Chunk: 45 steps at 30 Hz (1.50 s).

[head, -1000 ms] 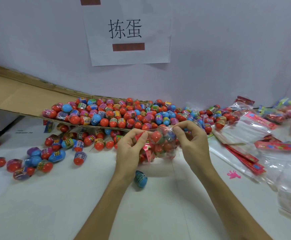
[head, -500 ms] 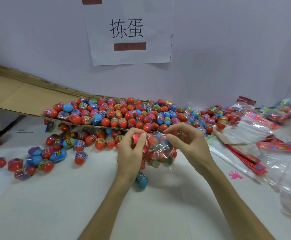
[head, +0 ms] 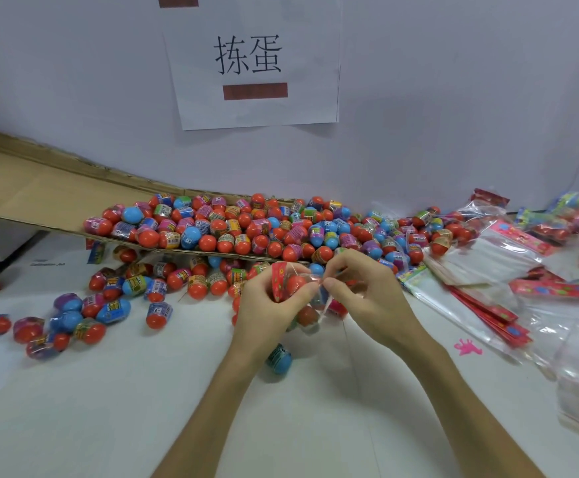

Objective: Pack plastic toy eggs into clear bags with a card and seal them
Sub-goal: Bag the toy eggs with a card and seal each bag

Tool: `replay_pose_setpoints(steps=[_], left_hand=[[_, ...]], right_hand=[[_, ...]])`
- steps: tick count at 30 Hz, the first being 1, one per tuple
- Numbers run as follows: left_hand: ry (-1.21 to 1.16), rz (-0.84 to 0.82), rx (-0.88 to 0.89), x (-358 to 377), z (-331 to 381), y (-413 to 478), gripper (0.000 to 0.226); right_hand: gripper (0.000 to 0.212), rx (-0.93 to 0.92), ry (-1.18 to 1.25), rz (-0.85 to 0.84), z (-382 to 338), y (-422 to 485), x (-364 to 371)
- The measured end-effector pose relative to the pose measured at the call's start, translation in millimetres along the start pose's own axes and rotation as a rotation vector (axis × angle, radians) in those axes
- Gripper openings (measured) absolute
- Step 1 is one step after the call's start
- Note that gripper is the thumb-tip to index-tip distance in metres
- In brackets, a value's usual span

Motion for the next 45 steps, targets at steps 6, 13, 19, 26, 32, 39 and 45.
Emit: replay_pose_setpoints(steps=[6,13,19,26,32,39,45], left_hand=[[-0.001,-0.011,0.001,0,1,0,0.016],[0.039,-0.035,-0.011,2,-2,0,0.019],[0.097,-0.063,-0.020,3,-4,0,0.026],[0.144,-0.059,-0.013,1,-2,-1,0.027],[0.147,-0.087,-0.006,1,1,-2,0.029],[0.155,-0.038,0.174,-3,12,-1,0.033],[0.204,-0.014,0.191,-6,11,0,0.017]], right_hand=[[0.010,-0.089,-0.035,0.011,-7,0,-2],[0.027,-0.165,-0.063,0.042,-9,-3,-3],[0.029,-0.098,-0.045,-0.029,-9,-3,-3],[0.031,-0.125,-0.126,-0.043,-10,-3,-5],[0.025,-0.089,-0.055,-0.078,-5,-2,-9],[0.023,0.025,0.088,-0.110,1,0,-13],[0.031,-0.010,0.031,-0.034,-1,0,-8]])
Point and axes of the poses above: each hand's wrist, its own y-axis towards the middle knuckle, its own x-axis out of the palm, z = x × y, the point moved 3 cm from there along y, towards the middle knuckle, and after that the axes turned 2 degrees about x, right-handed, at the moved point
